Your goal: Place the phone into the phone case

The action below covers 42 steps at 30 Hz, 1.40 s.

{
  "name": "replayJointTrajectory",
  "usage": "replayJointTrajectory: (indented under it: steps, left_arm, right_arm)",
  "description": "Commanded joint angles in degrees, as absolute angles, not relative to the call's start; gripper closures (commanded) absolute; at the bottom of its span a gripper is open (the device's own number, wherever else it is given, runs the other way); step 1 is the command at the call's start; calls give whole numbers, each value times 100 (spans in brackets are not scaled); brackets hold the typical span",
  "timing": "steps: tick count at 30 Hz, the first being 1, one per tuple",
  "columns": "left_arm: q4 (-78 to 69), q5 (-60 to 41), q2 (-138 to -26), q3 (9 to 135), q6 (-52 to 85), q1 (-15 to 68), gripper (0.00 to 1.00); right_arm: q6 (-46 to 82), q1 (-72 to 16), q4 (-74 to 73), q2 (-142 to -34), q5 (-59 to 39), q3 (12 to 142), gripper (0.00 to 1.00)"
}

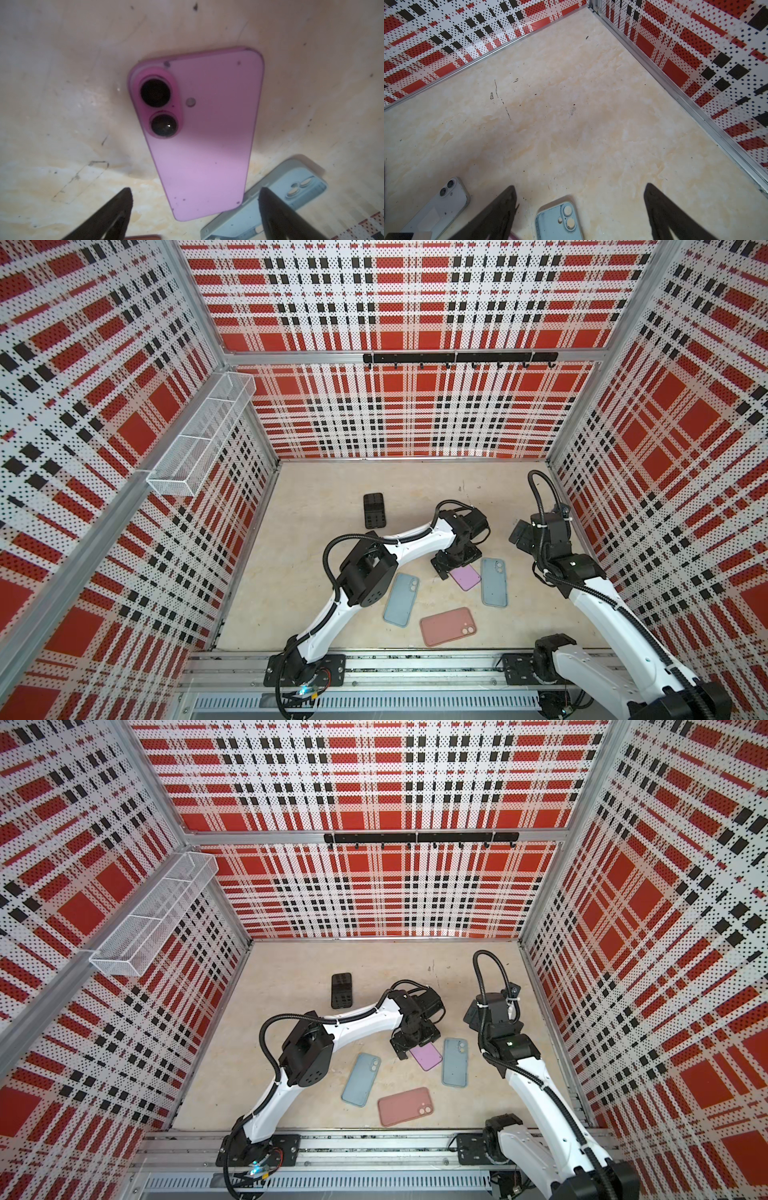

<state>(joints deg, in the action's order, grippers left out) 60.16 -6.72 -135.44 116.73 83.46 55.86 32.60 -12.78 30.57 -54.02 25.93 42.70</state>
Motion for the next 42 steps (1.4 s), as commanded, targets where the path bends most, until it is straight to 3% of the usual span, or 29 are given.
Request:
replayJointTrajectory:
  steps: [1,13,17,18,25,32,42]
  left_arm:
    - [6586,-390,-13839,12123,8377,5572,9]
    - [7585,-220,-14590,13223,8458,5612,12]
    - [7645,-233,-14762,13371,8521,5648,9]
    - [7640,-270,-14799,13399,8538,5651,0]
    - [7206,-292,-14906,13500,8538,5669,0]
    - [7233,-351,-14974,13295,8665,5634,17]
    - [7264,-123,-14798,12773,8540,5424,27]
  right_arm:
    - [3306,-1266,2824,-5272,2511,4158,4]
    - [3210,-1266,2475,-5006,2521,3999,3]
    - [3146,-1266,2367,-4896,2533,3961,3]
    - [3138,-1265,2351,-4867,2527,3947,4]
    - [3090,-1266,2328,-4714,2476,3823,3]
    - [3076,-1266,2382,-4498,2585,3796,3]
    - [3040,-1266,2347,-4254,2617,3822,3]
